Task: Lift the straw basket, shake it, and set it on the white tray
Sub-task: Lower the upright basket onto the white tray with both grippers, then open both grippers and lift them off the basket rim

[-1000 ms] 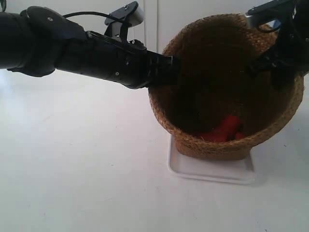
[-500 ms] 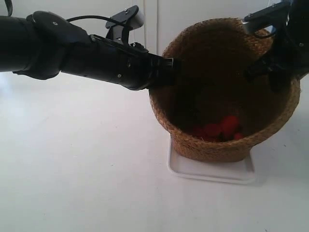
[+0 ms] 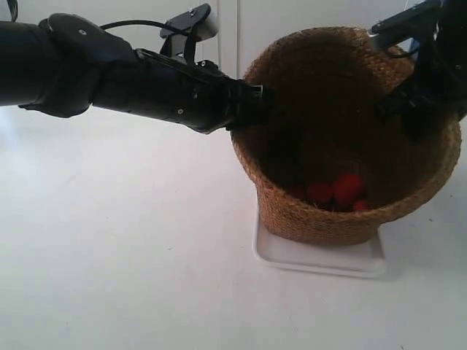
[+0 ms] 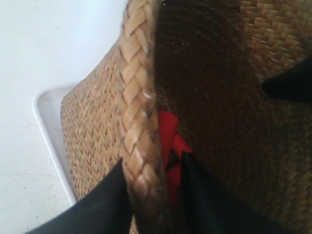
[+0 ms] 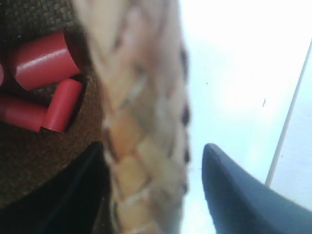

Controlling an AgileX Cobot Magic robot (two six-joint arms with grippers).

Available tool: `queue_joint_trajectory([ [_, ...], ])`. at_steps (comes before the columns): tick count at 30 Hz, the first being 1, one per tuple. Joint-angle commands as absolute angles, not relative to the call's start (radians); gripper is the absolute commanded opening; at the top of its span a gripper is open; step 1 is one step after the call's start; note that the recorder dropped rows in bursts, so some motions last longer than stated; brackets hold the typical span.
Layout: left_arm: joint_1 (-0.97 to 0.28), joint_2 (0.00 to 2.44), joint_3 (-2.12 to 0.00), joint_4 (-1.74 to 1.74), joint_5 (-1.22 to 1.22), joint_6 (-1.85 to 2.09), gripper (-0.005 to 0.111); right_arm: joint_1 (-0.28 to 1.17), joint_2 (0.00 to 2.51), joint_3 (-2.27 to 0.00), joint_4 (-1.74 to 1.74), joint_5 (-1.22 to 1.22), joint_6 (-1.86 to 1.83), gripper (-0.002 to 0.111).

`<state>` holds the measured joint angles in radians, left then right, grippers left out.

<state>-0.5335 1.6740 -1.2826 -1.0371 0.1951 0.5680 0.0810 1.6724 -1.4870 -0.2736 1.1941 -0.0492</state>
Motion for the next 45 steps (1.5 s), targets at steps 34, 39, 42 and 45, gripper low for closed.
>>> queue_joint_trajectory([
  [34, -0.540, 1.582, -1.350, -0.860, 0.205, 0.630, 0.101, 0.080, 1.427, -1.480, -0.260, 1.015, 0.026, 0.097],
  [39, -0.540, 1.479, -1.350, -0.741, 0.232, 0.630, 0.101, 0.080, 1.402, -1.480, -0.260, 1.021, 0.059, 0.097],
  [42, -0.540, 1.429, -1.350, -0.740, 0.225, 0.630, 0.101, 0.080, 1.385, -1.480, -0.260, 1.024, 0.059, 0.097],
  [45, -0.540, 1.387, -1.350, -0.740, 0.201, 0.630, 0.101, 0.080, 1.366, -1.480, -0.256, 1.022, 0.059, 0.097],
])
